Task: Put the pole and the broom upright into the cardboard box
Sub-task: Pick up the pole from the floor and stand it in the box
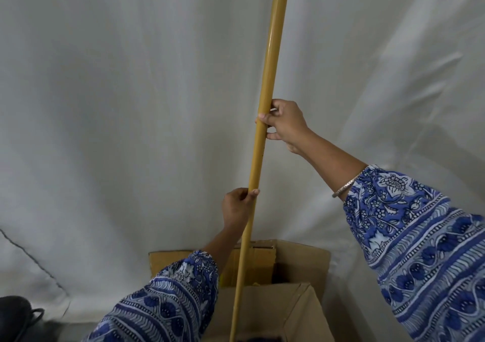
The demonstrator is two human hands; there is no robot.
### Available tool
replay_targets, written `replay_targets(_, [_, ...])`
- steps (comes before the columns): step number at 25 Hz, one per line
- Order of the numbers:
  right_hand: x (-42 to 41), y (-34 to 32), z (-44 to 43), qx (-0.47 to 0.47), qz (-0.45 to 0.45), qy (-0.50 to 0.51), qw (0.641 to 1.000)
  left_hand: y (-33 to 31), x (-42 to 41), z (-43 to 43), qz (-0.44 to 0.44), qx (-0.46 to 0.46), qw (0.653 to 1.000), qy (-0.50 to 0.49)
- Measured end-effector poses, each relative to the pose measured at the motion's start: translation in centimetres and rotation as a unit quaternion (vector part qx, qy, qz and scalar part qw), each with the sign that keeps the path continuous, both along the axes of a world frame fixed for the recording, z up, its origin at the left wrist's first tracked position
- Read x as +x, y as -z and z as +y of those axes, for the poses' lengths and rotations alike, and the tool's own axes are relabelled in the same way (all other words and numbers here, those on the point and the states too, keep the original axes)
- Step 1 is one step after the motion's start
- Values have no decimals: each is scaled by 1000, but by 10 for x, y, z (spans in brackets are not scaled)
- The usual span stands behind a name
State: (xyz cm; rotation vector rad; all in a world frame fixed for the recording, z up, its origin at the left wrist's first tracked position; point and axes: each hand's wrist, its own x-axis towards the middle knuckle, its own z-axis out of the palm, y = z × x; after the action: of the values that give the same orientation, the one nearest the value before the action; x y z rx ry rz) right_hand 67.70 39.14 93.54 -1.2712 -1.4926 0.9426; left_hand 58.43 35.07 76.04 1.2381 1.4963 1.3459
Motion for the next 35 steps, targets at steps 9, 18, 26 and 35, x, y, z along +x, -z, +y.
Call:
replay_targets(9, [-9, 13, 26, -32, -19, -19, 999, 10, -8, 22, 16, -46, 999, 4])
replay_targets(18, [-34, 18, 33, -43, -13, -34, 998, 19, -20, 30, 6, -43, 997, -63])
replay_targets(26, [-39, 23, 30, -67, -33, -47, 996, 10, -24, 31, 55, -63, 994, -72])
replay_targets(35, [-28, 24, 16, -65, -56, -75, 994, -4, -33, 9, 37, -49, 991, -121])
